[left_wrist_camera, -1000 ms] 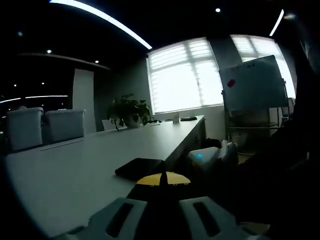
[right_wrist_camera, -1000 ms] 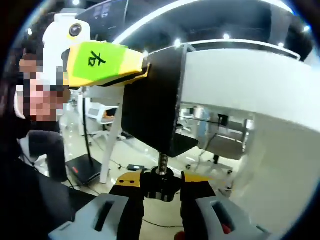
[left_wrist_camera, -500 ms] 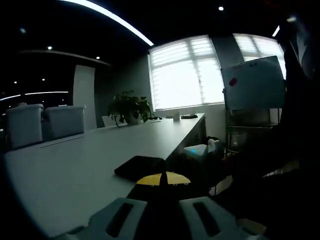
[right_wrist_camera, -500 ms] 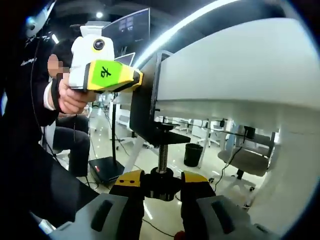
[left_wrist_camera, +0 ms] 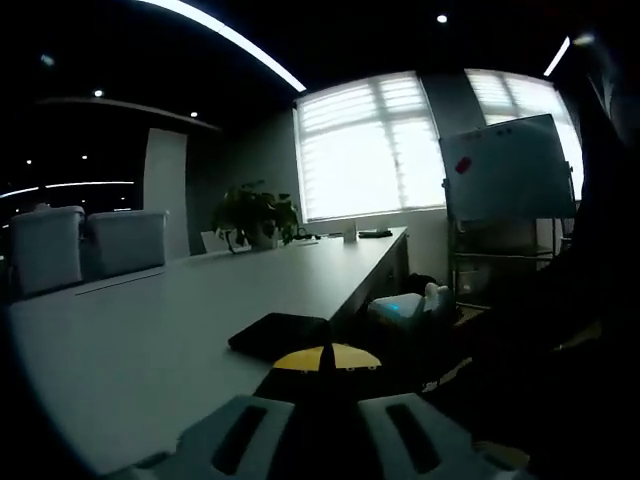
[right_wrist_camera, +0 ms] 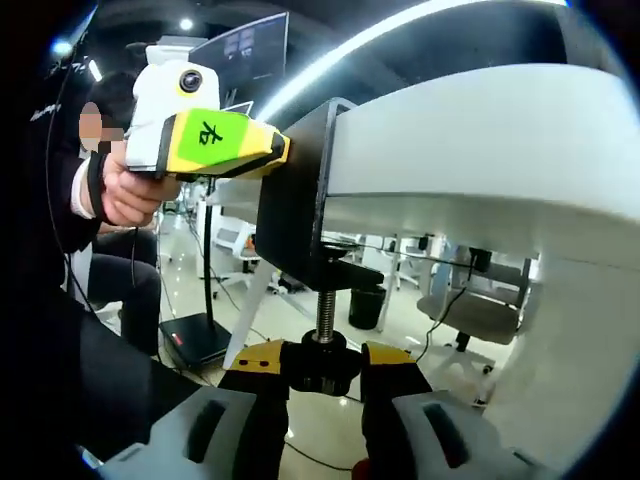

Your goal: Clamp the fixed fixture on the desktop, loosen the retaining clip, secure it to the edge of the desk, and tighten the retaining clip.

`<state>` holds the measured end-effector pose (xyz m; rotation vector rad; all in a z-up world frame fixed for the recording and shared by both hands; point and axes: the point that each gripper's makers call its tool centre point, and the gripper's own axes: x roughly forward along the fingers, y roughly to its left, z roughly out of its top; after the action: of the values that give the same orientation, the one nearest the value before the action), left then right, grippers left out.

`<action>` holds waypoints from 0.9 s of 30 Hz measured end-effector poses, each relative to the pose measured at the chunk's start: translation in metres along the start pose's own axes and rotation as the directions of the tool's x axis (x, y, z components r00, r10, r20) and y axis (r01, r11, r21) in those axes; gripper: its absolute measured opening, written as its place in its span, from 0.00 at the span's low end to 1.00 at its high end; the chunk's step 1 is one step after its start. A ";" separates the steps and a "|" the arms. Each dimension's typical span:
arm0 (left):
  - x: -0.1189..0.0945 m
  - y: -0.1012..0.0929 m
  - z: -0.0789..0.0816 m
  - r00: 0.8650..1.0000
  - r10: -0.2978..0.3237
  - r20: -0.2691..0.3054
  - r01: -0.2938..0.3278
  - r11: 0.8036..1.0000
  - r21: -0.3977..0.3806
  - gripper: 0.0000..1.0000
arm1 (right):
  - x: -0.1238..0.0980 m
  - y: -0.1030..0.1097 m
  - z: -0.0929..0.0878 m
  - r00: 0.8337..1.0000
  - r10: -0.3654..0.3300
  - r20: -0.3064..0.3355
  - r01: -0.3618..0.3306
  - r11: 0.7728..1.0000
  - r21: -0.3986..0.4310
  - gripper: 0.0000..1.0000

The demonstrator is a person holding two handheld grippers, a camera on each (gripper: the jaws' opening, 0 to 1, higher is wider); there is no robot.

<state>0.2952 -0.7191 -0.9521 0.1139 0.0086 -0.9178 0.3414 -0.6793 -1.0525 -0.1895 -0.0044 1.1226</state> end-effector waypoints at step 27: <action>-0.001 -0.005 0.000 0.996 -0.046 0.075 0.041 0.997 0.058 0.01 | -0.039 -0.018 -0.008 0.694 -0.709 -0.127 0.714 0.700 -0.007 0.47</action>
<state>0.2906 -0.7216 -0.9528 0.1313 -0.0860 -0.9658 0.3416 -0.7227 -1.0539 -0.1926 0.0504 0.3182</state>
